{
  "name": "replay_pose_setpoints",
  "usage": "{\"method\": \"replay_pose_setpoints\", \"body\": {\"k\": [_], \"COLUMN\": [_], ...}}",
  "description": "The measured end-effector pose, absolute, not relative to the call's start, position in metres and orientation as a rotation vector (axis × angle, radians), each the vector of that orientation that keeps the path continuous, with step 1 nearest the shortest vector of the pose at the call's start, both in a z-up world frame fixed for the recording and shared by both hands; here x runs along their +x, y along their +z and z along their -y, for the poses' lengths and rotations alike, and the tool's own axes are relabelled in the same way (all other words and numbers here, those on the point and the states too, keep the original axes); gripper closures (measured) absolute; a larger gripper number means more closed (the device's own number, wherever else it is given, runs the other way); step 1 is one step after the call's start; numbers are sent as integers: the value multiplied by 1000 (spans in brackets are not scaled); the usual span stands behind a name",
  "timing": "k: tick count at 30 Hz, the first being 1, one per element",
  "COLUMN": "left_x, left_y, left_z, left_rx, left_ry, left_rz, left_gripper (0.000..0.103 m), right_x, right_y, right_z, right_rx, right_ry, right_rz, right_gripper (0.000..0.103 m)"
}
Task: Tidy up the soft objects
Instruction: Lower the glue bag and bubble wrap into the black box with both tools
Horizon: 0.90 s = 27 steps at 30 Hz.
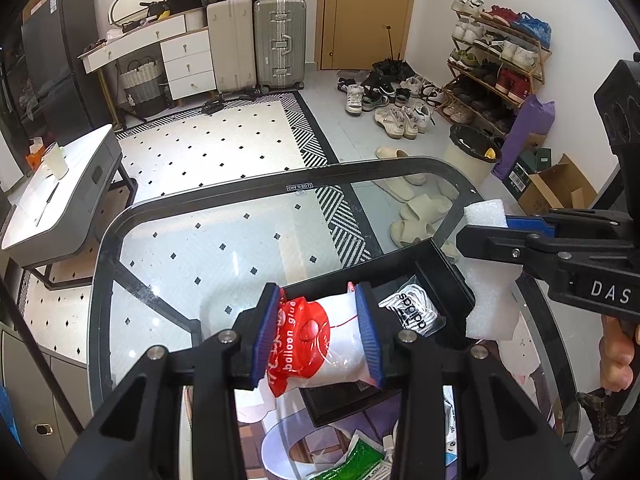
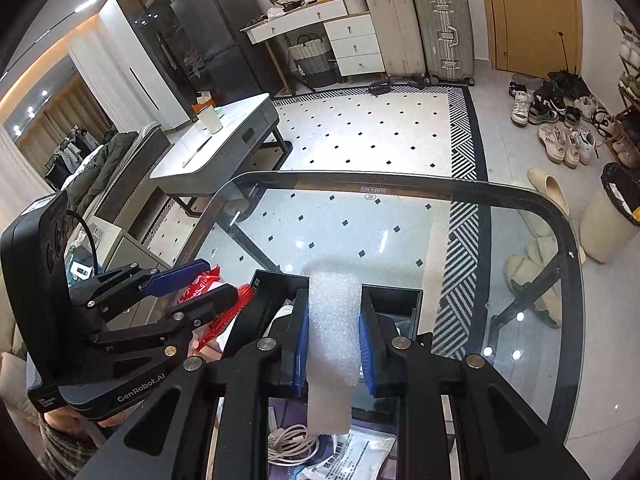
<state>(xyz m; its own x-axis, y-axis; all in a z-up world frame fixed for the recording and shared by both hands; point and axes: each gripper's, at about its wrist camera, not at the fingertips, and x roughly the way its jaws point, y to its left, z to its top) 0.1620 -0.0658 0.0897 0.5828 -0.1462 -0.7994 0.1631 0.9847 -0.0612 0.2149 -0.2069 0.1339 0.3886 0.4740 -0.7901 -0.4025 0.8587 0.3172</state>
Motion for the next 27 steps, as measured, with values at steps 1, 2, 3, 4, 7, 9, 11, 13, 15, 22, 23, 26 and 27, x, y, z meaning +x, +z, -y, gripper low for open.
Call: {"method": "replay_pose_setpoints", "body": {"k": [1, 2, 3, 4, 7, 9, 11, 13, 15, 22, 23, 26, 27], "left_x": [163, 164, 165, 167, 171, 173, 175, 177, 180, 186, 187, 189, 190], "left_y": [88, 86, 84, 82, 77, 74, 70, 65, 61, 48, 46, 41, 39], "left_z": [66, 67, 68, 68, 69, 71, 73, 74, 75, 81, 82, 85, 87], "left_rx": [20, 21, 23, 23, 18, 17, 18, 14, 10, 4, 4, -1, -2], "left_ry": [-183, -186, -189, -192, -196, -198, -201, -204, -208, -225, -227, -234, -236], "left_rz": [-935, -939, -945, -948, -958, -966, -974, -983, -993, -1024, -1027, -1039, -1043], "left_gripper": [66, 66, 66, 66, 66, 66, 66, 66, 66, 66, 66, 66, 66], "right_x": [216, 216, 217, 217, 221, 224, 227, 229, 229, 240, 240, 243, 244], "right_y": [133, 131, 130, 128, 124, 120, 116, 112, 108, 90, 87, 79, 75], "right_z": [206, 205, 204, 203, 200, 199, 199, 199, 197, 193, 193, 191, 190], "right_rx": [78, 77, 77, 77, 79, 83, 87, 90, 92, 100, 102, 102, 103], "right_ry": [560, 560, 561, 563, 564, 564, 562, 562, 562, 563, 563, 565, 565], "right_rz": [-1034, -1036, -1040, -1044, -1054, -1061, -1068, -1076, -1083, -1119, -1124, -1140, -1146], "right_gripper": [82, 82, 82, 82, 82, 82, 82, 82, 82, 82, 82, 82, 82]}}
